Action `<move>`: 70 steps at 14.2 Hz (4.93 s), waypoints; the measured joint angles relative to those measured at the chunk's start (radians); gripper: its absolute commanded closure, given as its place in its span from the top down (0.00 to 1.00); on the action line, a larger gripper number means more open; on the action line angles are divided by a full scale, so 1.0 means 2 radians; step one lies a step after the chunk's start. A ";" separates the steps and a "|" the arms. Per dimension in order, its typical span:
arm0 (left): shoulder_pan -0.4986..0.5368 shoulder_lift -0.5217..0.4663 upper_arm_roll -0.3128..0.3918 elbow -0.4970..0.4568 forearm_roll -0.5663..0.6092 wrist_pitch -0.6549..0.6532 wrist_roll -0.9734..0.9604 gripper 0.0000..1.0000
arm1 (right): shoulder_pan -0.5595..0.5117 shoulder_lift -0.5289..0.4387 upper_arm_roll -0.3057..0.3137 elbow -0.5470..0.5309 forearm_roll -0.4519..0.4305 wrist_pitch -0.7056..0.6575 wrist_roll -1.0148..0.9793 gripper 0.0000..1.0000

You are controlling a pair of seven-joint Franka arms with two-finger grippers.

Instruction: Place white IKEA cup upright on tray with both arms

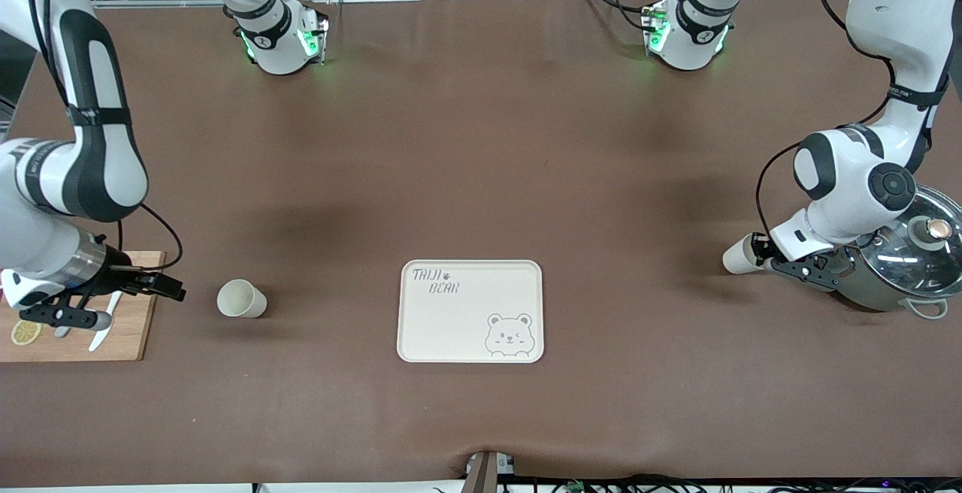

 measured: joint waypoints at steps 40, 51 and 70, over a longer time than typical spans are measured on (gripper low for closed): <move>-0.296 0.156 -0.060 0.350 0.037 -0.220 -0.480 0.00 | 0.041 0.062 -0.003 -0.101 0.000 0.188 0.022 0.10; -0.331 0.230 -0.026 0.437 0.037 -0.214 -0.499 0.00 | 0.040 0.061 -0.005 -0.032 0.000 0.070 0.024 0.00; -0.341 0.251 -0.022 0.450 0.037 -0.197 -0.529 0.28 | 0.241 0.142 0.015 0.210 0.010 -0.046 0.495 0.00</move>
